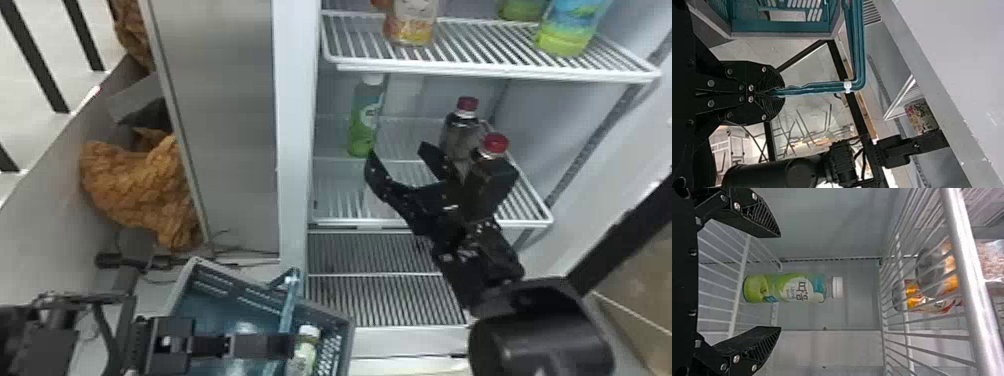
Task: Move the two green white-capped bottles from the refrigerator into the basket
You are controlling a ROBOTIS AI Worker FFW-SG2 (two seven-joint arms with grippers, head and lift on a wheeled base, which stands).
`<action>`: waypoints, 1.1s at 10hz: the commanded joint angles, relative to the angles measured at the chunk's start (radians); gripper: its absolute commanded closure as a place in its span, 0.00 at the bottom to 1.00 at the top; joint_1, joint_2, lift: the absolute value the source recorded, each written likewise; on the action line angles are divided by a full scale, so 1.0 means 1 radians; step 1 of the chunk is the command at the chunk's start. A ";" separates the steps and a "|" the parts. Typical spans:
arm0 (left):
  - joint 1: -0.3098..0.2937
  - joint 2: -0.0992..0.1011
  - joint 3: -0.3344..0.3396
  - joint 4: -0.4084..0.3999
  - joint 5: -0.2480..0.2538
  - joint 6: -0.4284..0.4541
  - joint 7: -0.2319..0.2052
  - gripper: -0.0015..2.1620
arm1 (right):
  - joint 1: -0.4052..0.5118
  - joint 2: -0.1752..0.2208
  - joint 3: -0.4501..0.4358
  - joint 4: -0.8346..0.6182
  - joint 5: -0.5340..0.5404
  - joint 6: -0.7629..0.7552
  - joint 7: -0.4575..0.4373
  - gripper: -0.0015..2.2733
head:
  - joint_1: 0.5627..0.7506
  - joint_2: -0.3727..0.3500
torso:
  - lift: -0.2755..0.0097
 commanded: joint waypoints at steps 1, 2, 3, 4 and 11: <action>-0.005 0.002 -0.004 0.000 0.000 0.001 0.000 0.54 | -0.063 0.001 0.031 0.090 0.003 -0.038 -0.013 0.10 | 0.70 0.35 | 0.04; -0.005 0.002 -0.006 0.000 -0.002 0.001 0.000 0.54 | -0.097 0.001 0.045 0.137 0.003 -0.052 -0.025 0.10 | 0.70 0.36 | 0.04; -0.007 0.002 -0.006 0.000 -0.002 0.001 0.000 0.54 | -0.122 0.004 0.051 0.173 0.011 -0.062 -0.037 0.10 | 0.70 0.37 | 0.04; -0.007 0.003 -0.008 0.000 -0.004 0.001 0.000 0.54 | -0.144 0.005 0.055 0.208 0.019 -0.067 -0.051 0.10 | 0.70 0.38 | 0.04; -0.022 0.005 -0.022 0.002 -0.012 0.001 0.000 0.54 | -0.298 0.011 0.087 0.409 0.025 -0.092 -0.122 0.06 | 0.70 0.37 | 0.04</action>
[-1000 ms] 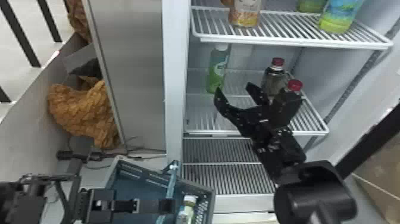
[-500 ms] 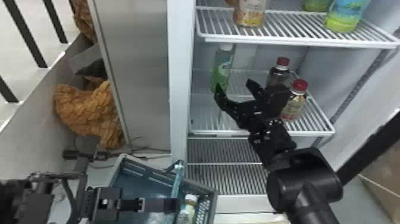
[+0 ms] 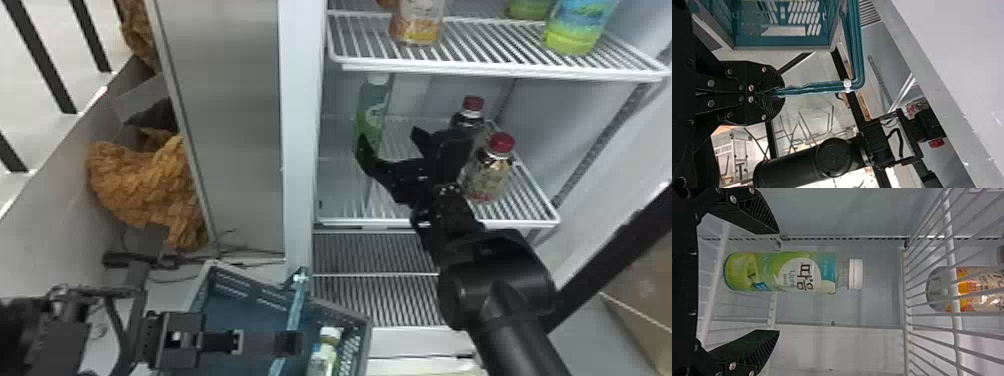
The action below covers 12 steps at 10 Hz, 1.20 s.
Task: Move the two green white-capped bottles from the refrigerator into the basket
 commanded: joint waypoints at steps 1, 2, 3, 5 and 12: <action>-0.002 0.000 -0.004 0.001 0.001 0.001 0.000 0.54 | -0.038 0.000 0.011 0.049 0.000 -0.018 -0.012 0.06 | 0.70 0.37 | 0.04; -0.005 0.000 -0.004 0.001 0.001 0.001 0.000 0.54 | -0.065 0.000 0.021 0.080 0.000 -0.023 -0.020 0.06 | 0.70 0.37 | 0.04; -0.005 0.000 -0.004 0.001 -0.001 0.001 0.000 0.54 | -0.089 0.000 0.035 0.112 0.000 -0.026 -0.031 0.06 | 0.70 0.37 | 0.04; -0.007 0.000 -0.004 0.001 -0.001 0.001 0.000 0.54 | -0.148 -0.005 0.073 0.198 -0.020 -0.043 -0.043 0.06 | 0.70 0.38 | 0.04; -0.014 -0.002 -0.008 0.003 0.001 0.001 0.002 0.54 | -0.271 -0.013 0.159 0.350 -0.076 -0.053 -0.060 0.36 | 0.70 0.42 | 0.04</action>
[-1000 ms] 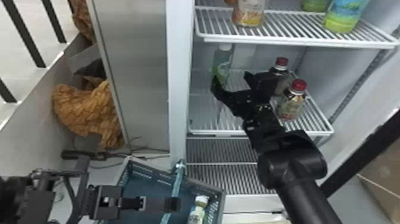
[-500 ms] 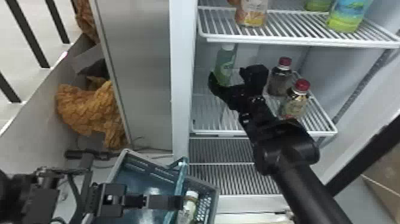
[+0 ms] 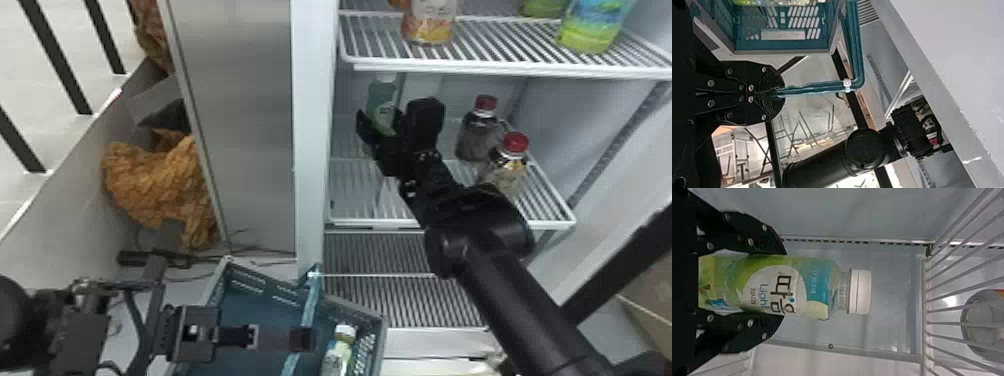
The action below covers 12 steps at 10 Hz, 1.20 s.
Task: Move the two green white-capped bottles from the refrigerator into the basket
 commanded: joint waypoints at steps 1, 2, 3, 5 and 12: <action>0.000 0.000 0.002 0.000 0.002 0.001 0.000 0.54 | -0.001 0.000 0.004 0.004 -0.005 0.000 -0.002 0.37 | 0.70 0.42 | 0.04; 0.002 0.000 0.004 0.000 0.002 0.001 0.000 0.54 | 0.002 0.000 0.004 0.004 -0.007 0.000 -0.004 0.37 | 0.70 0.42 | 0.04; 0.002 0.000 0.004 0.000 0.002 0.001 0.000 0.54 | 0.007 0.000 0.002 -0.001 -0.007 -0.002 -0.004 0.37 | 0.70 0.42 | 0.04; 0.002 0.000 0.004 0.000 0.002 0.001 0.000 0.54 | 0.022 0.000 0.006 -0.013 -0.007 -0.034 -0.004 0.37 | 0.70 0.42 | 0.04; 0.005 0.005 0.004 0.000 0.002 0.001 0.000 0.54 | 0.166 -0.009 -0.060 -0.195 0.036 -0.046 0.021 0.37 | 0.70 0.43 | 0.04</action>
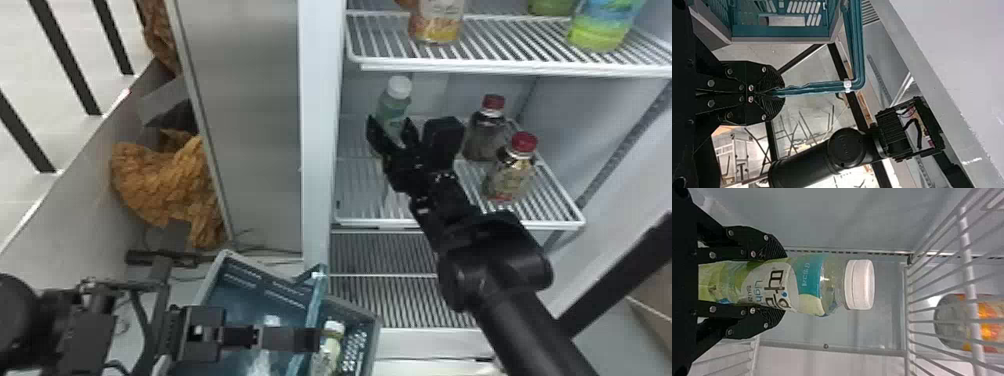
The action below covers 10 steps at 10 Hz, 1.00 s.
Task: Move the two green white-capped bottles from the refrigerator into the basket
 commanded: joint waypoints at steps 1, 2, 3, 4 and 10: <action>0.000 0.000 -0.002 0.000 0.000 0.001 0.000 0.54 | 0.057 0.000 -0.046 -0.075 0.027 0.001 0.012 0.37 | 0.70 0.42 | 0.04; 0.000 0.000 -0.002 0.000 0.000 0.001 0.000 0.54 | 0.098 0.000 -0.072 -0.134 0.045 0.013 0.016 0.37 | 0.70 0.41 | 0.04; 0.000 0.000 0.000 0.000 0.000 0.001 0.000 0.54 | 0.138 0.000 -0.092 -0.193 0.059 0.035 0.026 0.37 | 0.70 0.39 | 0.04; 0.000 0.000 -0.002 0.000 0.000 0.001 0.000 0.54 | 0.179 0.000 -0.114 -0.254 0.075 0.047 0.035 0.37 | 0.70 0.38 | 0.04; 0.007 0.000 0.000 0.000 0.000 0.001 0.000 0.54 | 0.388 -0.020 -0.153 -0.564 0.045 0.153 0.099 0.37 | 0.70 0.36 | 0.04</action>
